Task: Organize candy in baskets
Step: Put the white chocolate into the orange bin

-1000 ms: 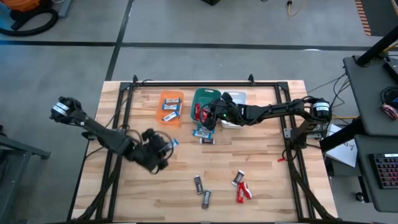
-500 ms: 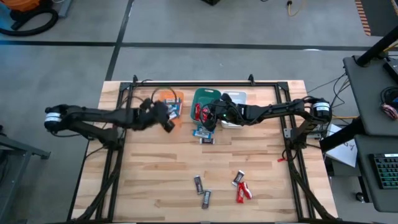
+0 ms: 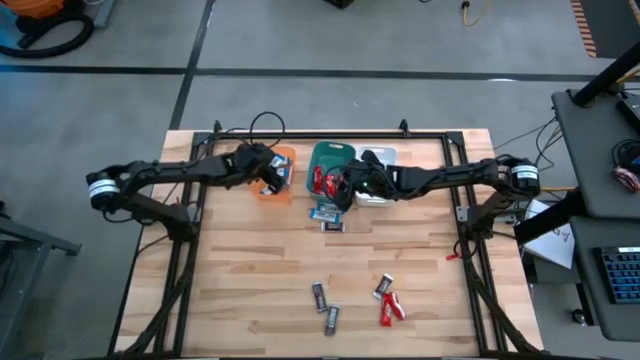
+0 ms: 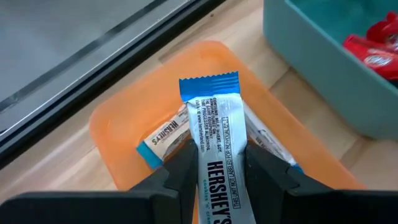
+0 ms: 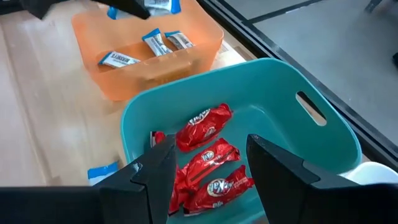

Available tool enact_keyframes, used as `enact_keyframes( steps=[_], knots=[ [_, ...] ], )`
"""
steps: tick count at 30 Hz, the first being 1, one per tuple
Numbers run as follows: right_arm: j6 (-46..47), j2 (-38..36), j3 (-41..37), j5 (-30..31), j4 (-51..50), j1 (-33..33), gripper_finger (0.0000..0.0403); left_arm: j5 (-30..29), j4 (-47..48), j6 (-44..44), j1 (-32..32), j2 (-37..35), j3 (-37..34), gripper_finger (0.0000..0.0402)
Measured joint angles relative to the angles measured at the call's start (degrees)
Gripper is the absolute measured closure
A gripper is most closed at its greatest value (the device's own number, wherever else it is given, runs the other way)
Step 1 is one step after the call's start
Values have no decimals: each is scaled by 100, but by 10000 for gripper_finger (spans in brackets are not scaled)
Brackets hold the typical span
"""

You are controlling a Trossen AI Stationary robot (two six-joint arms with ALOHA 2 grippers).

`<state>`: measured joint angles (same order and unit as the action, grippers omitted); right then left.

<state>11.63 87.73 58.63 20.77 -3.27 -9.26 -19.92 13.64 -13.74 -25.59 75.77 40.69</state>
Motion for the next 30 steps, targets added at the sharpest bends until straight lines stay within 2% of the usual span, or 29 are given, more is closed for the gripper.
enact_keyframes(
  steps=[12, 16, 25, 30],
  knots=[
    [115, -154, 0, -33, -101, 13, 216, -25, -292, 107, -52, 460, 0, 308],
    [197, -154, 0, -277, -120, 13, 216, -50, -341, 103, -52, 522, 0, 308],
    [361, -218, 0, -489, -272, 26, 216, -457, -395, 77, -54, 520, 0, 307],
    [496, -284, 0, -536, -433, 49, 216, -457, -393, 72, -54, 518, 0, 285]
  ],
)
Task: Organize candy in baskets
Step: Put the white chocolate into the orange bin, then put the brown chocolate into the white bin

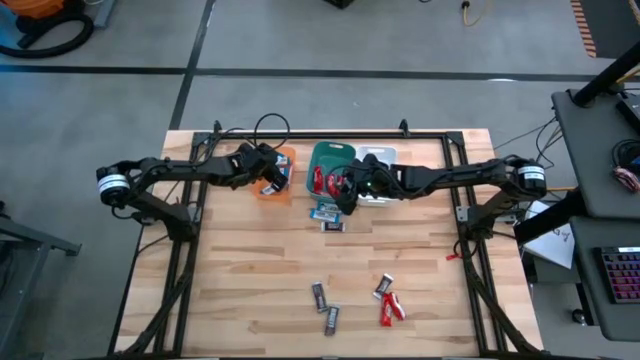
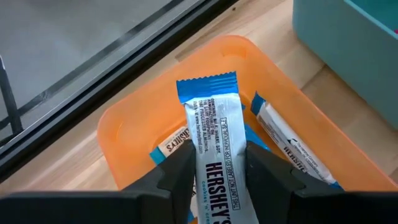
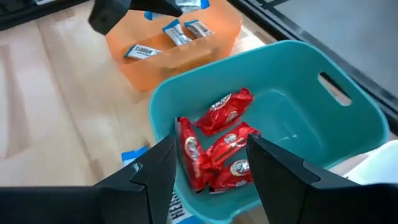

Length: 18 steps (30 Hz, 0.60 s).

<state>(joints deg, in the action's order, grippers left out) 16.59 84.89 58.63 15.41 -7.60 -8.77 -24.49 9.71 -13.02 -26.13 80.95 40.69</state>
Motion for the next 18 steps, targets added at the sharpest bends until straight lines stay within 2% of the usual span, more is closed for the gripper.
enact_keyframes(
  steps=[8, 13, 18],
  knots=[
    [162, -79, -1, -504, -66, 4, 216, -2, 2, -11, 4, -5, 0, 238],
    [353, -227, -1, -764, -412, 30, 216, 0, 22, -13, 26, -78, 0, 227],
    [688, -420, 0, -1417, -885, 115, 216, 14, 22, 35, 186, -387, 0, 226]
  ],
)
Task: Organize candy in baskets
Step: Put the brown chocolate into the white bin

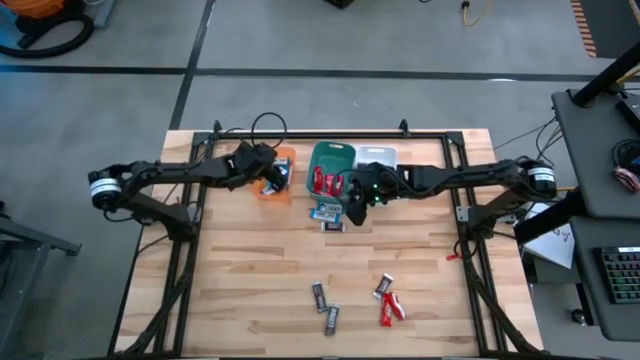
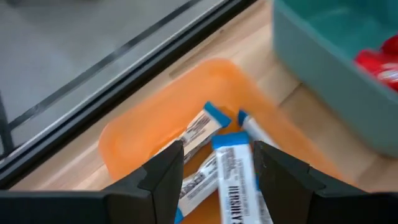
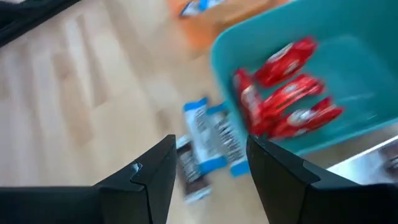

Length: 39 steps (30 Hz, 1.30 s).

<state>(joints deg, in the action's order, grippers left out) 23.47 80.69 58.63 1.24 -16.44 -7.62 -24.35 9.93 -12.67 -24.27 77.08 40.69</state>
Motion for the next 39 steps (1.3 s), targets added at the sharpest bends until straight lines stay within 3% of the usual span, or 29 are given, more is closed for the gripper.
enact_keyframes(
  steps=[8, 14, 22, 31, 39],
  knots=[
    [651, -32, 0, -774, -470, 363, 216, 3, -226, 193, 737, -570, 0, 226],
    [530, -1, 0, -1242, -885, 717, 216, 6, -497, 724, 1596, -683, 0, 226],
    [-762, 10, 0, -1371, -2168, 1362, 216, 0, -817, 1021, 2484, -673, 0, 225],
    [-2884, 17, -177, -1124, -2845, 2286, 216, -16, -815, 1023, 2627, -682, 0, 225],
    [-2852, 19, -194, -883, -2508, 2879, 216, -16, -809, 1023, 2627, -682, 0, 225]
  ],
)
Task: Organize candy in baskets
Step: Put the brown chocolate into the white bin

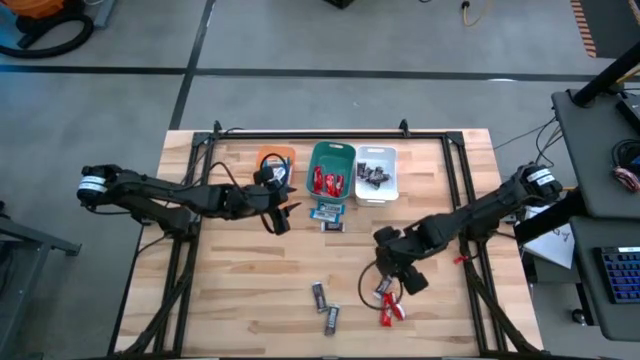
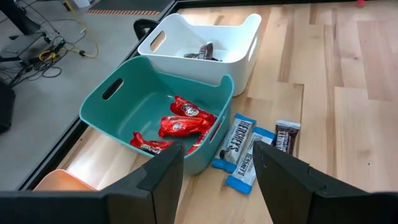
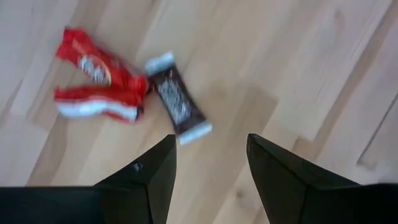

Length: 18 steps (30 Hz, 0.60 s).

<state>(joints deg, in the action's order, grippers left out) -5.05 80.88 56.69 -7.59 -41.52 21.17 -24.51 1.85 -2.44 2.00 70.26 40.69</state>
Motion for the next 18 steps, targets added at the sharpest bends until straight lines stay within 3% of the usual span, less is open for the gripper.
enact_keyframes(
  steps=[6, 18],
  knots=[
    [91, 261, -9, 172, 665, 333, 216, 0, 3, 0, 0, 0, 0, 225],
    [241, 1054, -9, 131, 630, 388, 216, 0, 9, 0, 0, -2, -35, 225]
  ],
)
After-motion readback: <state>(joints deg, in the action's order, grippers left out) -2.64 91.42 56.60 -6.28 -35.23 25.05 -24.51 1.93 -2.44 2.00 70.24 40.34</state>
